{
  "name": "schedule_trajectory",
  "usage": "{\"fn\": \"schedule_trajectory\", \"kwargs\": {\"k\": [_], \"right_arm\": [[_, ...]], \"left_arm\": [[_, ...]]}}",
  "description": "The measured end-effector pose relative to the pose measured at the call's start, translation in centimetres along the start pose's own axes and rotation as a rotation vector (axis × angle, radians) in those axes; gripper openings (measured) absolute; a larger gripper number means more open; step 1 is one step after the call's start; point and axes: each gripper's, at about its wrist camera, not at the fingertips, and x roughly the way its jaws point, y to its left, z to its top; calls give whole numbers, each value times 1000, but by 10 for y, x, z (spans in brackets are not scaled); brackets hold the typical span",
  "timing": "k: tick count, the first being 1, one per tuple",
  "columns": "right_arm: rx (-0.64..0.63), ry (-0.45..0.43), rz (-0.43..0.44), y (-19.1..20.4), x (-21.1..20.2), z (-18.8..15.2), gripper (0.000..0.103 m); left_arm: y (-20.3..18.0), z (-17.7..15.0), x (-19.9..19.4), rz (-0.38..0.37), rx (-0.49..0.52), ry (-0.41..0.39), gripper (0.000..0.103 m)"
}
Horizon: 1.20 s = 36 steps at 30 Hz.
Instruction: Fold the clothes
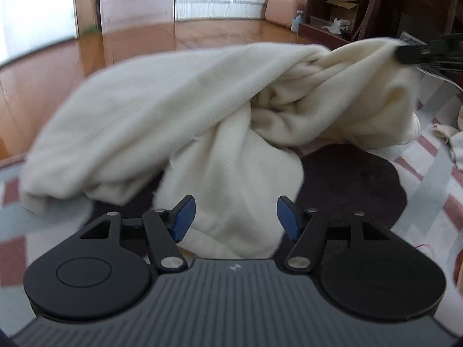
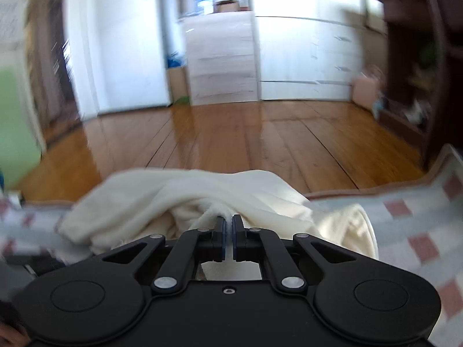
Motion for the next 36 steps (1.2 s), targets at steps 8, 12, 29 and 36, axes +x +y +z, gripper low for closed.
{"fn": "schedule_trajectory", "kwargs": {"k": [8,12,29,36], "right_arm": [[21,-66,83,-13,-42,11,4],[17,-77,152,-13,-51,15,4],[153,55,215,-52,-40,-8,5],[66,95,276,-36,-48,-6,5]], "left_arm": [[-4,1,42,48,-31,45,90],[-11,3,51,107,103,5,63],[-4,-7,-32,364,119,-157,6],[46,38,-102,567,20,-390,5]]}}
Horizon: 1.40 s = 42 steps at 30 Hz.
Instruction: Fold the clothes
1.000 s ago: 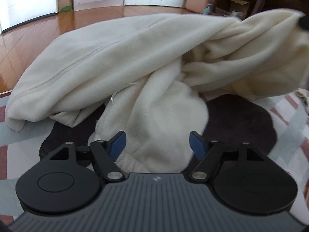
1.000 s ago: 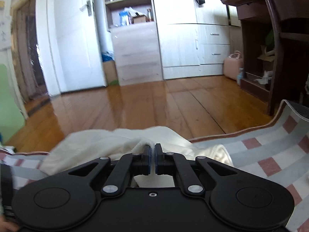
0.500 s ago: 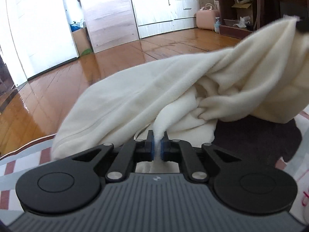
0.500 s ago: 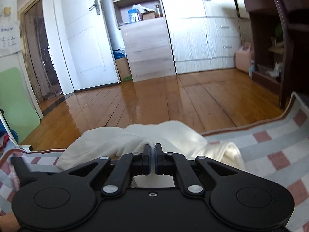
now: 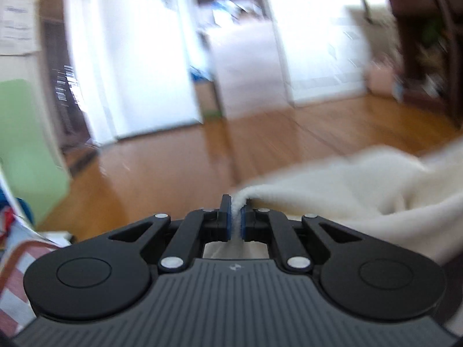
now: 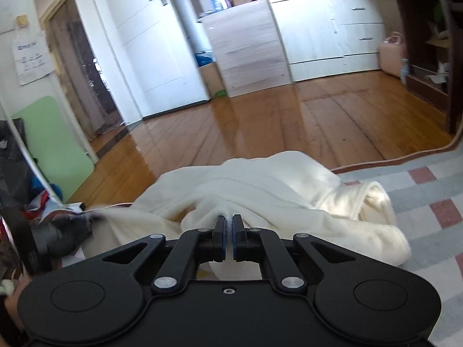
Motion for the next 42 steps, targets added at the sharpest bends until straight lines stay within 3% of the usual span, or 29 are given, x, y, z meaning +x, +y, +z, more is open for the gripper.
{"fn": "schedule_trajectory", "kwargs": {"k": [3,6,9,12,13,16,19,20,22,24,25,28,30,32,34,38,42], "right_arm": [[-8,9,82,8,2,6,5],[-8,9,136,24,8,13,5],[27,16,185,36,15,21,6],[69,36,295,45,20,27,6],[76,64,369,48,23,27,7],[89,171,635,60,38,24,6],[-30,206,554,67,42,15,10],[-52,202,492,62,44,12,16],[32,215,363,33,52,5,24],[144,215,289,0,58,-2,25],[179,210,247,-14,58,-6,28],[171,189,91,-37,54,-16,46],[141,186,-11,-47,55,-21,47],[155,183,-33,-58,60,-27,48],[176,180,-47,-69,66,-33,48],[187,165,-108,-83,90,-42,48],[-76,174,-284,-63,125,-39,48]], "left_arm": [[41,39,-6,18,-81,-59,5],[69,61,-5,-49,-160,-31,5],[85,68,-17,-6,-110,-48,5],[132,76,-34,57,-187,-83,6],[151,77,-45,88,-229,-93,6],[196,73,-71,366,-203,-123,6],[239,51,-66,543,-251,-59,6],[250,36,-47,570,-239,50,6],[268,3,-9,594,-232,291,10],[275,-44,11,533,-347,484,10],[273,-63,12,475,-407,514,10],[236,-86,13,370,-414,517,16],[206,-83,8,292,-364,476,25],[167,-74,1,175,-299,413,40],[124,-63,1,37,-196,385,46],[38,-41,12,-243,46,358,48],[-15,-12,24,-342,251,383,48]]}}
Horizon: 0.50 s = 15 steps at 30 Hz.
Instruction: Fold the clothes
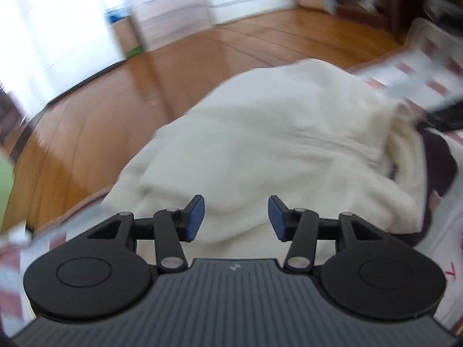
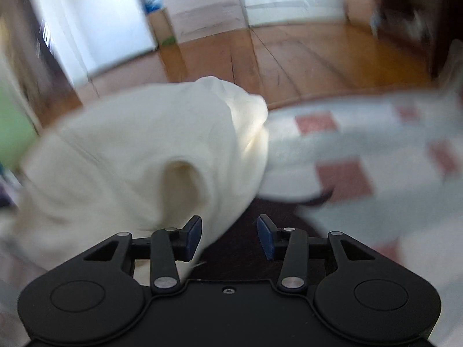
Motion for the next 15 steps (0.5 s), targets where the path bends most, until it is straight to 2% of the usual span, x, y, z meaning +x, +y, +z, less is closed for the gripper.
{"fn": "schedule_trajectory", "kwargs": {"k": [4,5,6,7,10,12,15], "right_arm": [[-41,-37,37,5,20,5,48],[-19,-42,49,3,24,3,32],[10,-47,59,0,27,1,10],[64,-63,90,-4,21,-1,8],[218,-149,222,-13,-14,-9,8],[265,-196,299,-13,-42,-14,8],[224,-221,344,0,-77,-21,8]], "left_arm": [[-29,31,-5,-16,30,-71,55],[-36,38,-7,-19,37,-89,56],[-43,46,-8,-23,44,-108,56],[-51,47,-8,-10,33,-116,56],[-84,37,-25,124,51,-210,56],[-98,27,-34,93,120,-260,56],[-111,28,-36,-16,129,-216,56]]}}
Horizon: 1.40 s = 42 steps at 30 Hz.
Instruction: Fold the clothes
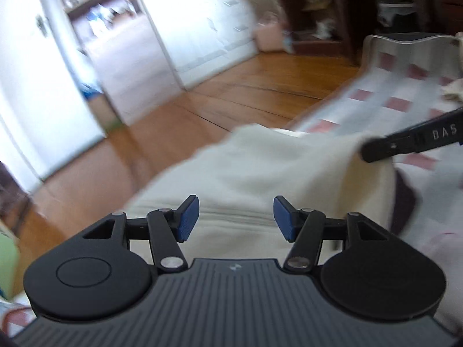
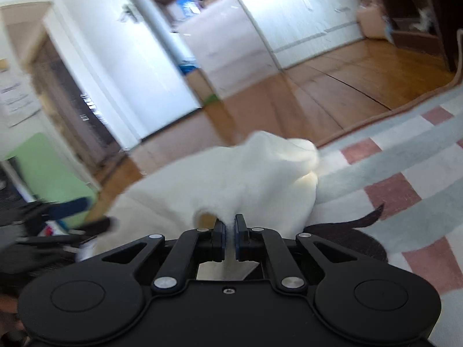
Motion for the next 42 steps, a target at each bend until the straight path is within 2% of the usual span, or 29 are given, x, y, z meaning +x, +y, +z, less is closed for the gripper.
{"fn": "schedule_trajectory", "kwargs": {"k": [3,5,6,9,12,16,17,18,19,21,22,24,26,28,29,31,32,34,36,37,38,42], "right_arm": [[-55,-4,19,10,-24,-6,8],[-43,-2,62,10,-34,-8,8],[-31,1,95,9,-39,-8,8],[-51,43,176,12,-47,-5,8],[-8,85,295,4,-50,-2,8],[10,93,336,0,-52,-7,8],[19,92,357,-1,-52,-7,9],[22,93,374,0,-51,-8,9],[22,96,389,1,-49,-8,8],[-9,109,389,5,-46,-8,8],[-14,114,394,7,-45,-8,9],[-11,121,410,9,-43,-8,9],[23,128,446,8,-38,-8,9],[75,176,441,5,-32,-6,14],[85,190,401,3,-30,-5,31],[91,208,295,-2,-26,-2,46],[95,217,242,-4,-24,-1,46],[145,217,206,-13,-19,9,46],[212,221,200,-22,-11,23,52],[246,260,170,-25,-4,28,61],[281,312,130,-29,4,34,64],[240,436,-21,-18,35,53,64]], "left_arm": [[-3,8,-5,-185,-33,-18,56],[-6,12,-9,-290,-39,-28,59],[-12,11,-13,-332,-26,-39,59],[-33,0,-25,-383,43,-81,60],[-50,-8,-26,-366,76,-85,59],[-48,-12,-18,-350,41,-49,59],[-45,-13,-13,-338,31,-43,52],[-42,-15,-13,-331,14,-41,40],[-35,-16,-10,-330,-9,-42,18],[-10,-15,-13,-356,-121,-71,12],[2,-13,-17,-343,-159,-97,10],[25,-9,-27,-310,-230,-150,8],[31,-4,-36,-199,-222,-193,6],[49,-6,-49,-119,-272,-221,6],[61,-10,-56,-97,-319,-234,6],[83,-20,-69,-45,-401,-260,6],[93,-25,-76,-18,-432,-273,6],[113,-36,-93,14,-494,-306,6],[138,-48,-104,-21,-597,-351,5],[154,-56,-108,-26,-662,-375,6],[170,-65,-111,-28,-728,-398,5],[214,-104,-131,90,-832,-432,5]]}}
